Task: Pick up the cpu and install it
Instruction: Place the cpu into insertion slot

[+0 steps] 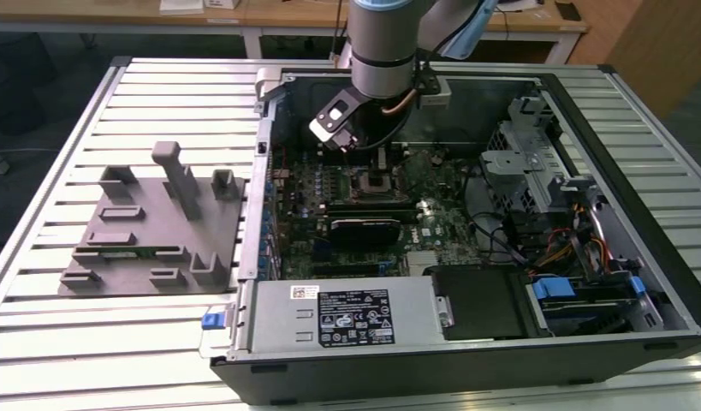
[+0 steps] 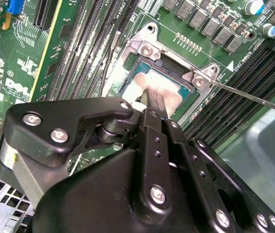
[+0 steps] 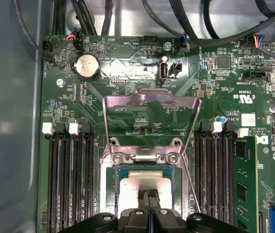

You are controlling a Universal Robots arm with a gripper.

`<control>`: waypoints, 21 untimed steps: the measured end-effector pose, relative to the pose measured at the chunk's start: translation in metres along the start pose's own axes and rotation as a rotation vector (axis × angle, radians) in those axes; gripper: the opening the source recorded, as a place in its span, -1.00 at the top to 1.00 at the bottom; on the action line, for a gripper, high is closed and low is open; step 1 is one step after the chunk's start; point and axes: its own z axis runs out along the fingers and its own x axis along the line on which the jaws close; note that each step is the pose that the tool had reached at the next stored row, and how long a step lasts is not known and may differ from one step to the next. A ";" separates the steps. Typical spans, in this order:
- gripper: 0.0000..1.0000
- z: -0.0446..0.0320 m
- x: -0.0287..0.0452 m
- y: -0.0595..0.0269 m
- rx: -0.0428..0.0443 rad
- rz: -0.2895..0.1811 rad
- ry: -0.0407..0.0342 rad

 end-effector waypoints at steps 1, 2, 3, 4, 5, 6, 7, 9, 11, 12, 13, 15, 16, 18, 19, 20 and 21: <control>0.79 0.0003 0.0000 0.0000 0.0000 0.000 0.0000; 0.79 0.0004 0.0001 0.0000 -0.0001 0.000 0.0002; 0.79 0.0005 0.0001 0.0000 -0.0003 0.000 0.0005; 0.79 0.0006 0.0001 0.0000 -0.0004 0.000 0.0007; 0.79 0.0006 0.0001 0.0000 -0.0005 0.000 0.0007; 0.79 0.0006 0.0001 0.0000 -0.0004 0.000 0.0007; 0.79 0.0006 0.0001 0.0000 -0.0005 0.000 0.0007; 0.79 -0.0002 0.0002 0.0002 -0.0012 0.000 0.0016; 0.79 -0.0032 0.0002 0.0004 -0.0012 0.000 0.0018; 0.79 -0.0057 -0.0001 0.0004 -0.0005 0.000 0.0008; 0.79 -0.0077 -0.0001 0.0005 -0.0006 0.000 0.0010; 0.79 -0.0129 -0.0003 0.0008 -0.0006 0.000 0.0008; 0.79 -0.0160 -0.0004 0.0009 -0.0005 0.000 0.0008; 0.79 -0.0224 -0.0007 0.0013 -0.0005 0.000 0.0008; 0.79 -0.0258 -0.0008 0.0015 -0.0006 0.000 0.0009; 0.79 -0.0293 -0.0009 0.0016 -0.0005 0.000 0.0008; 0.79 -0.0328 -0.0011 0.0018 -0.0006 0.000 0.0008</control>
